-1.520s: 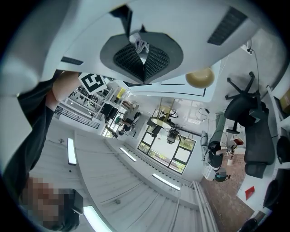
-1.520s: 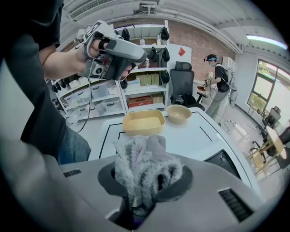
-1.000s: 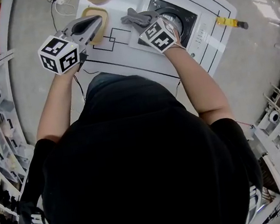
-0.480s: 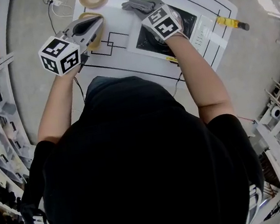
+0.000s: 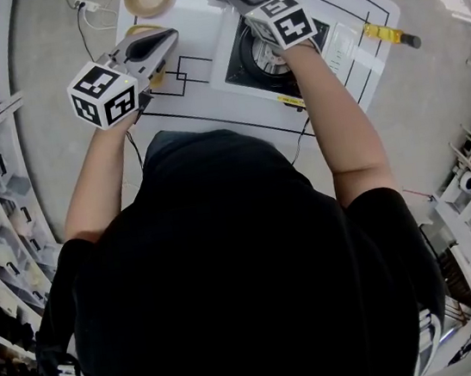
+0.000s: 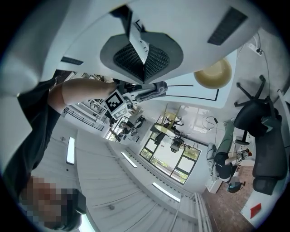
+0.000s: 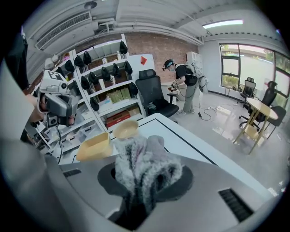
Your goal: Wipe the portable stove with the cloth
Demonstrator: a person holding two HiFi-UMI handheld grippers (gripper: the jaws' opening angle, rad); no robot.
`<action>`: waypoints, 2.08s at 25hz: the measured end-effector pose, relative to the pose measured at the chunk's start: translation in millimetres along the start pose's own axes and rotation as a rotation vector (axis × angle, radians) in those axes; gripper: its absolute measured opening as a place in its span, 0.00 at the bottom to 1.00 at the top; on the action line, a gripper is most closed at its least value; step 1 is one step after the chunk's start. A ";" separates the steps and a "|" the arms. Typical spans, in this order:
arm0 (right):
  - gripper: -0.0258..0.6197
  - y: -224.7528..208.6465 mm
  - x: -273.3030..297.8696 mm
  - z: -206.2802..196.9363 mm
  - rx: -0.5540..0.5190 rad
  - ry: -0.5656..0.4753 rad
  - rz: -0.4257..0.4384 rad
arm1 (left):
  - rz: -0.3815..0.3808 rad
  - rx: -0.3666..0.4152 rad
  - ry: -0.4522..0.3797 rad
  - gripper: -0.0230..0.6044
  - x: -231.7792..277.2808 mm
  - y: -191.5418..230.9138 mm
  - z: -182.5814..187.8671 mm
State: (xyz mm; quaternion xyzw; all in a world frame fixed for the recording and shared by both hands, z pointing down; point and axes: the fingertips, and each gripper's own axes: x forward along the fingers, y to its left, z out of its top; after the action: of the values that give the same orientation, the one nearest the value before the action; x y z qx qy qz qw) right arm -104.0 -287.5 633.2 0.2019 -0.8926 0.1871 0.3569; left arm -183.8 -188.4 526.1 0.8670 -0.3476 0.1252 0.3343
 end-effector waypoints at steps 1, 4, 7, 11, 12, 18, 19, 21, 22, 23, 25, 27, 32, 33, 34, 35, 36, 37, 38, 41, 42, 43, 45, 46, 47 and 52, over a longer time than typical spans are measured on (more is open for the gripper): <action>0.22 -2.5 -0.3 0.3 0.012 -0.006 -0.001 | -0.002 0.001 0.003 0.07 1.3 -0.2 -0.4; 0.22 -10.5 -3.4 0.0 0.052 -0.029 -0.010 | -0.009 0.003 0.010 0.07 5.7 -3.3 -1.7; 0.22 -20.2 -10.8 -4.3 0.100 -0.044 -0.030 | -0.020 0.006 0.021 0.07 10.5 -8.8 -4.3; 0.22 -34.8 -23.2 -14.9 0.161 -0.051 -0.057 | -0.037 0.012 0.031 0.07 16.4 -15.5 -6.5; 0.22 -38.7 -26.6 -18.5 0.175 -0.051 -0.065 | -0.040 0.012 0.033 0.07 17.7 -17.0 -7.1; 0.22 -59.3 -47.1 -40.8 0.239 -0.048 -0.111 | -0.071 0.023 0.055 0.07 28.4 -28.6 -12.5; 0.22 -61.7 -50.1 -44.0 0.248 -0.048 -0.116 | -0.076 0.025 0.060 0.07 30.5 -30.5 -13.4; 0.22 -66.9 -56.6 -50.9 0.265 -0.049 -0.127 | -0.085 0.027 0.068 0.07 35.5 -34.2 -14.7; 0.22 -69.8 -60.4 -54.8 0.272 -0.049 -0.133 | -0.090 0.029 0.071 0.07 38.3 -36.3 -15.1; 0.22 -72.8 -64.6 -58.9 0.280 -0.049 -0.141 | -0.095 0.031 0.073 0.07 41.1 -38.6 -15.4; 0.22 -79.0 -73.8 -67.6 0.296 -0.048 -0.155 | -0.105 0.034 0.079 0.07 46.5 -42.6 -16.1; 0.22 -85.9 -82.8 -76.8 0.315 -0.049 -0.170 | -0.114 0.036 0.086 0.07 51.8 -45.4 -17.7; 0.22 -102.3 -108.7 -101.4 0.359 -0.048 -0.214 | -0.130 0.036 0.108 0.07 62.5 -54.9 -24.8; 0.22 -105.9 -115.2 -106.4 0.367 -0.047 -0.224 | -0.134 0.037 0.111 0.07 64.9 -57.6 -25.7; 0.22 -109.4 -121.7 -110.9 0.374 -0.046 -0.234 | -0.138 0.037 0.113 0.07 67.1 -60.4 -26.4; 0.22 -112.6 -127.9 -115.0 0.381 -0.046 -0.242 | -0.142 0.037 0.115 0.07 69.1 -63.0 -26.8; 0.22 -115.5 -133.2 -119.3 0.391 -0.046 -0.248 | -0.145 0.038 0.117 0.07 70.8 -65.4 -27.2; 0.22 -118.3 -137.6 -124.2 0.402 -0.045 -0.253 | -0.147 0.038 0.118 0.07 72.6 -67.6 -27.6; 0.22 -121.1 -141.5 -129.3 0.412 -0.044 -0.258 | -0.150 0.038 0.120 0.07 74.3 -69.8 -27.9; 0.22 -129.4 -154.8 -138.5 0.425 -0.045 -0.279 | -0.158 0.040 0.124 0.07 79.9 -76.6 -28.2; 0.22 -132.0 -158.6 -141.4 0.429 -0.045 -0.285 | -0.161 0.040 0.125 0.07 81.4 -78.6 -28.3; 0.22 -134.3 -161.7 -145.2 0.435 -0.044 -0.289 | -0.163 0.041 0.126 0.07 82.7 -80.3 -28.7; 0.22 -138.4 -168.5 -151.7 0.444 -0.042 -0.300 | -0.165 0.041 0.131 0.07 85.0 -82.6 -30.7; 0.22 -140.1 -172.2 -154.4 0.447 -0.040 -0.308 | -0.166 0.041 0.133 0.07 86.0 -83.3 -32.0; 0.22 -141.3 -174.9 -157.6 0.452 -0.039 -0.312 | -0.166 0.040 0.136 0.07 86.9 -83.8 -33.5; 0.22 -143.8 -185.0 -165.7 0.425 -0.013 -0.341 | -0.171 0.038 0.142 0.07 90.3 -87.3 -38.2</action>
State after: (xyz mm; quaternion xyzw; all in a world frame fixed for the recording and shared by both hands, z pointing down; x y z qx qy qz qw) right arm 183.0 -288.3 640.5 0.4210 -0.7887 0.3059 0.3273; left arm -57.6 -163.1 552.1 0.8886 -0.2454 0.1641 0.3511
